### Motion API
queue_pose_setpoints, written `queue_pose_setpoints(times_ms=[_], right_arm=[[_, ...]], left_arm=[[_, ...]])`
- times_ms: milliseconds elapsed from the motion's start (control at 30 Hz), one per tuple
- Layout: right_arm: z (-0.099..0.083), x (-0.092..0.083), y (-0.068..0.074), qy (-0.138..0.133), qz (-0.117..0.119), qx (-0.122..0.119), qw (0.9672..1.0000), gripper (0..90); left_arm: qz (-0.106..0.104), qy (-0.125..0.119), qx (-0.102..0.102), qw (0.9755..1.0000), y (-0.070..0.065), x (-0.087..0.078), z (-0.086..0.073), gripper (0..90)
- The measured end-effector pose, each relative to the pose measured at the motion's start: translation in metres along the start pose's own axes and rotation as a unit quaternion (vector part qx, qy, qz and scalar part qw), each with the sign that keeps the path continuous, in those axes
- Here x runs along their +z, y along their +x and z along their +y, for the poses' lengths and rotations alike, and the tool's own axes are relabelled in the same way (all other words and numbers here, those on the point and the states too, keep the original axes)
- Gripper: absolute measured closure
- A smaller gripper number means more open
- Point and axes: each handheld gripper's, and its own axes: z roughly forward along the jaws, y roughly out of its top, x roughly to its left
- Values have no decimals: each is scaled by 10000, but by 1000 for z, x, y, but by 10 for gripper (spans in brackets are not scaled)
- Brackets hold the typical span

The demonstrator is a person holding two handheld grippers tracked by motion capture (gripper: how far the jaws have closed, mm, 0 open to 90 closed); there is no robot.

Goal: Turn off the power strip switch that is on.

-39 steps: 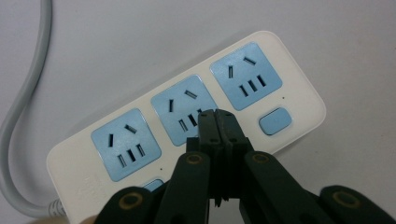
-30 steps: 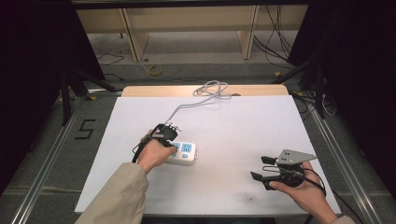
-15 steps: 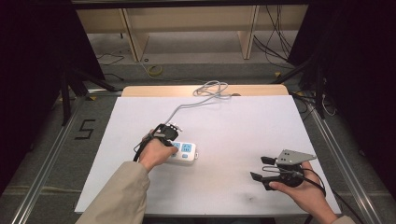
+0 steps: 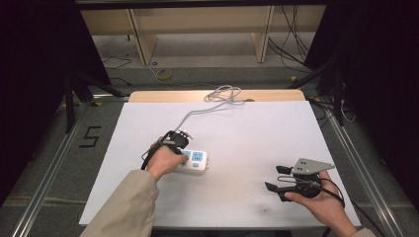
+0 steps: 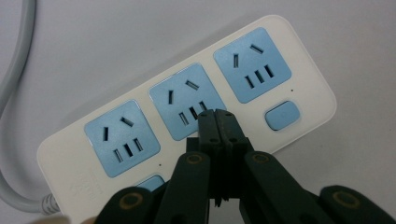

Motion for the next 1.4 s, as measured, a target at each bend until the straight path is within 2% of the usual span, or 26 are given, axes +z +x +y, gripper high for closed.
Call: queue_pose_setpoints(times_ms=[467, 800, 1167, 1300, 1400], right_arm=[[0, 0, 0, 6, 2, 0, 10000, 282], [-1, 0, 0, 18, 5, 10, 10000, 283], [-1, 0, 0, 22, 8, 6, 10000, 283], [-1, 0, 0, 18, -9, 4, 10000, 283], [-1, 0, 0, 25, -7, 7, 10000, 283]], left_arm=[[-39, 117, -143, 9998, 2, 0, 3, 899], [47, 216, -129, 9997, -1, 1, 6, 899], [21, 301, -165, 9994, 0, 1, 8, 899], [64, 374, -79, 9992, -1, 1, 9, 899], [24, 395, -105, 9992, -1, 1, 9, 899]])
